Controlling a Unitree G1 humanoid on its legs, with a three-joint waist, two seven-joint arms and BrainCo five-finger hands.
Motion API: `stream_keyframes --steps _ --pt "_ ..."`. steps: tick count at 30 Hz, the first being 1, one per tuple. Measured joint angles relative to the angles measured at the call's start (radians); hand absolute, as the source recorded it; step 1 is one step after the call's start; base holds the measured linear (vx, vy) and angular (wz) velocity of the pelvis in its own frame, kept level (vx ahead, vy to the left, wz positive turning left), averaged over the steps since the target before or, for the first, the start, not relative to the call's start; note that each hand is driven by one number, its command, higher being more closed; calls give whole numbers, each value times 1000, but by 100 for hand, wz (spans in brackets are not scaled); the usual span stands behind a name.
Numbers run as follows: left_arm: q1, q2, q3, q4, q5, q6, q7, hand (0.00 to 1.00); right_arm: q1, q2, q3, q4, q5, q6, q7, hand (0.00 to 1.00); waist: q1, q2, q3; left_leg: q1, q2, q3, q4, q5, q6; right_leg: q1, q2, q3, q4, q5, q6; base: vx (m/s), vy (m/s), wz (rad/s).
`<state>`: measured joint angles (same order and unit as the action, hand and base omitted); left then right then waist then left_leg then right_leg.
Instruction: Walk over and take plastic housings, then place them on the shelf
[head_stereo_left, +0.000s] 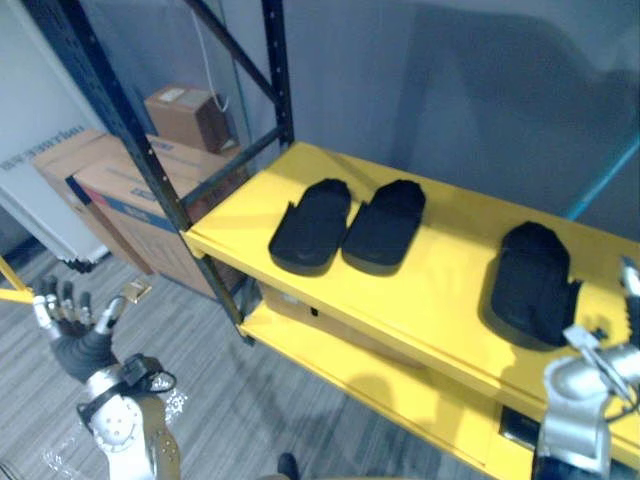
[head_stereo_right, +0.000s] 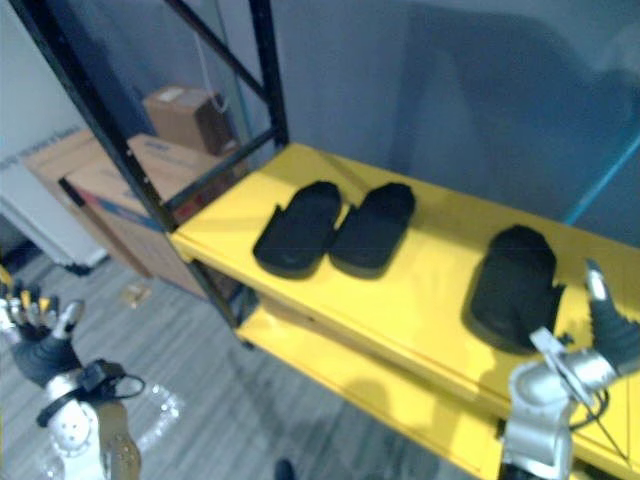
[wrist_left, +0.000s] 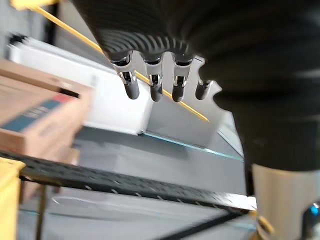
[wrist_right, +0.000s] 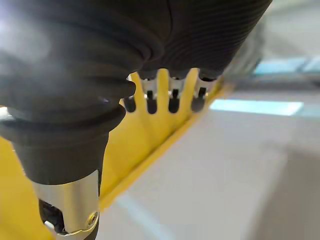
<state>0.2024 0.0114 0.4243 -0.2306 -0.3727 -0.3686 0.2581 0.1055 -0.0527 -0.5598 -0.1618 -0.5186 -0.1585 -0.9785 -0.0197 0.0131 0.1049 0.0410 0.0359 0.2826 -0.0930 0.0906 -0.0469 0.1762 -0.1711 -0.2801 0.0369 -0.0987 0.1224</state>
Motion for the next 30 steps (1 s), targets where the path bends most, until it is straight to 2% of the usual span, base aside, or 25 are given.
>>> stream_keyframes --steps 2,4,5,7,8,11,13,17,19,21,24,26,30 --pt "11 -22 -6 -6 1 -1 -5 0 74 39 -12 -4 32 28 -30 0 -15 -1 -9 18 20 80 6 8 12 -1 -10 -14 -9 -3 1 -33 -47 5" --pt "33 -21 -6 -32 1 -1 -34 0 114 67 -28 -4 44 48 -58 0 -23 7 -16 16 35 116 1 27 -1 -2 -4 -18 -6 0 6 1 -11 2" --pt "42 -19 -5 -55 1 -1 -54 0 132 88 -34 -1 44 57 -77 0 -23 -3 -23 11 34 119 1 26 0 -8 -5 -17 -7 3 10 -10 31 -2" --pt "44 -13 -3 -89 -4 -2 -105 0 144 114 -46 20 51 56 -117 0 -20 -18 -33 7 34 138 1 24 3 -18 -8 -10 -4 19 12 13 29 -12" --pt "46 2 -3 -100 -4 -1 -150 0 144 119 -49 41 84 53 -144 0 -18 -33 -37 8 32 142 1 22 5 -19 -10 -6 2 21 13 21 21 -11" --pt "44 71 -5 -104 -3 4 -233 0 144 130 -82 131 173 41 -186 0 -19 -52 -47 10 29 154 0 16 12 -17 -14 5 7 33 18 13 26 -10" --pt "42 103 -5 -104 -4 20 -259 0 146 132 -96 194 212 39 -194 0 -18 -52 -48 12 27 162 0 12 12 -16 -17 8 7 34 19 -17 25 -10" --pt "20 130 -11 -102 -13 79 -314 0 154 149 -96 302 275 38 -195 0 -22 -22 -43 13 24 168 0 11 13 -20 -17 10 6 35 17 -16 16 -3" --pt "10 131 -14 -86 -15 93 -340 0 156 149 -96 364 310 36 -195 0 -21 -8 -46 12 24 178 0 12 12 -29 -18 12 4 29 9 12 1 -3" --pt "-4 132 -18 -45 -21 133 -385 0 156 149 -97 467 380 27 -195 0 -20 12 -48 11 25 195 0 13 12 -36 -19 16 4 36 17 27 1 -4" --pt "-16 145 -49 -17 -23 179 -422 0 156 149 -98 580 452 15 -182 0 -20 21 -53 10 25 195 0 13 12 -35 -22 16 4 40 18 0 0 0" --pt "-37 147 -68 14 -24 206 -445 0 156 149 -99 633 485 6 -149 0 -19 19 -52 9 27 195 0 13 12 -35 -22 17 4 42 16 0 0 0" --pt "-74 182 -109 110 -23 269 -476 0 162 149 -94 732 505 -2 -13 0 -21 12 -48 9 32 207 0 10 10 -37 -18 33 4 46 11 -24 0 -8"
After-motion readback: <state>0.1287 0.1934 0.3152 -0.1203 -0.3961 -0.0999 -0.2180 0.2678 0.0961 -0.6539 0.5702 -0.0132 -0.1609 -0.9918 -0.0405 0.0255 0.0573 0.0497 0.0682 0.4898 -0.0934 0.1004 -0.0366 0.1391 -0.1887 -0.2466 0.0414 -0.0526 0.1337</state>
